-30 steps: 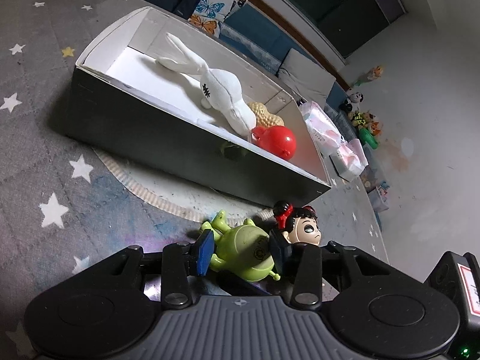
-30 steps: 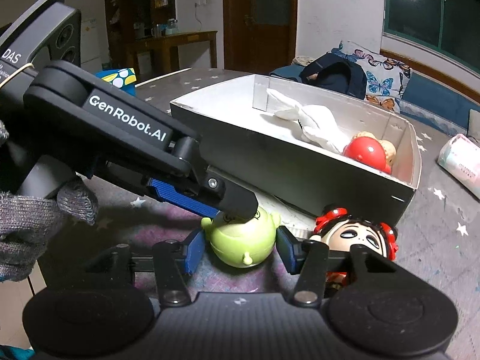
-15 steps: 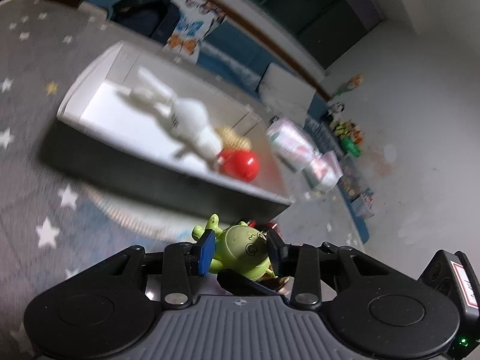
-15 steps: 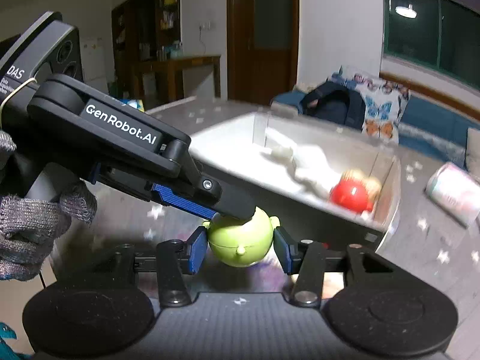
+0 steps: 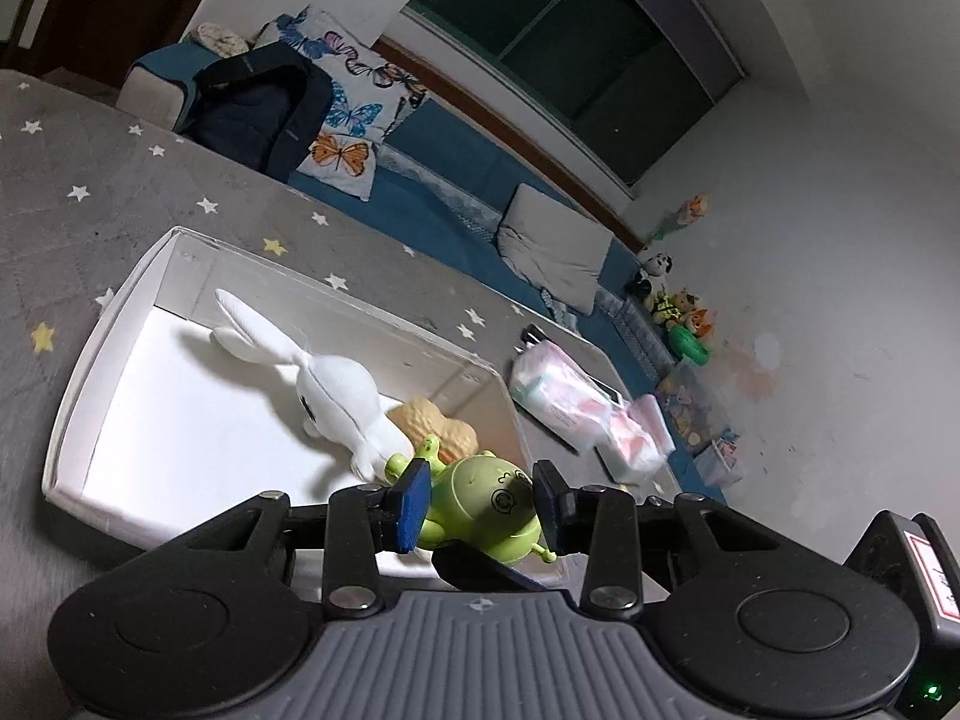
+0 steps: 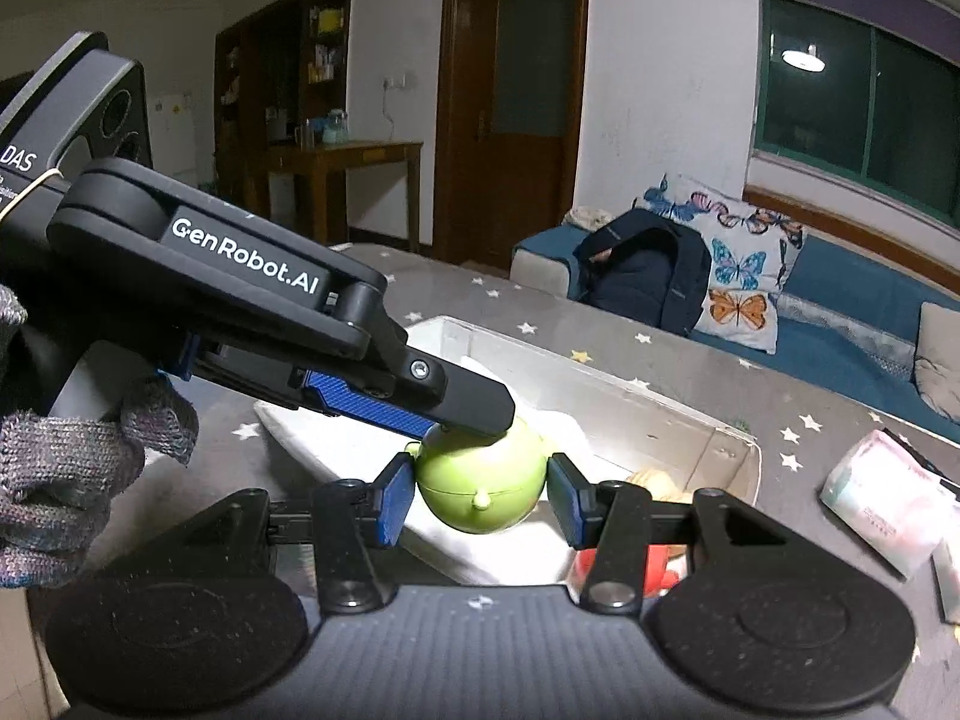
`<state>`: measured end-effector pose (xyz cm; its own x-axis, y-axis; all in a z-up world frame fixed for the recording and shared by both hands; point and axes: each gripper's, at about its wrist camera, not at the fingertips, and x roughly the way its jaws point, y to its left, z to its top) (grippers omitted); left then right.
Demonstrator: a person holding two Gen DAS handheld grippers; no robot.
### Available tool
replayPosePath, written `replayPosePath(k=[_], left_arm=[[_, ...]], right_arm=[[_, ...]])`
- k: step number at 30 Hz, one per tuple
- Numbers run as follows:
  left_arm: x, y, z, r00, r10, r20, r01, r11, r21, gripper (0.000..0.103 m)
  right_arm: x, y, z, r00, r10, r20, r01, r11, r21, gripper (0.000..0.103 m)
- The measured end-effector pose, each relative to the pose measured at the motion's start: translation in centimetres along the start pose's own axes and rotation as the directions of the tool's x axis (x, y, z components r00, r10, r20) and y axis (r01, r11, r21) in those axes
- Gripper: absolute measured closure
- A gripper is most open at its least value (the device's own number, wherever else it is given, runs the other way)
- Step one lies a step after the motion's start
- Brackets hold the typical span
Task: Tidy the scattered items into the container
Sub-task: 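Carry the green alien toy with the right gripper into the box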
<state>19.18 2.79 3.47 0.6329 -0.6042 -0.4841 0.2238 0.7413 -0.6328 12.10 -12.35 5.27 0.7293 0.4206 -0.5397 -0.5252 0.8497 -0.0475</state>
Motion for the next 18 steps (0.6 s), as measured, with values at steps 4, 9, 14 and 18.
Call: replayPosePath(k=[4,9,14,18], left_arm=[[1.9,1.6,0.8,1.000,0.003,-0.014,-0.004,0.999,-0.036,0.063],[3.7,3.2,1.2,0.999,0.011,-0.037,-0.014,0.998,-0.067,0.063],[4.8,4.3,1.2,0.998,0.022,-0.058,-0.027,0.996,-0.090,0.063],[5.3,4.8,1.1,0.997,0.028,-0.071,-0.035,0.994,-0.104,0.063]], right_arm=[[2.4,-1.0,0.5,0.999,0.013,-0.047,-0.013,1.000,0.005,0.055],[5.0,-1.8,0.6,0.994,0.030,-0.104,-0.029,1.000,0.004,0.055],[6.7,-2.3,0.5,0.986,0.047,-0.158,-0.048,0.999,-0.001,0.055],[7.4,-2.3,0.4,0.981,0.051,-0.188,-0.054,0.998,-0.011,0.055]])
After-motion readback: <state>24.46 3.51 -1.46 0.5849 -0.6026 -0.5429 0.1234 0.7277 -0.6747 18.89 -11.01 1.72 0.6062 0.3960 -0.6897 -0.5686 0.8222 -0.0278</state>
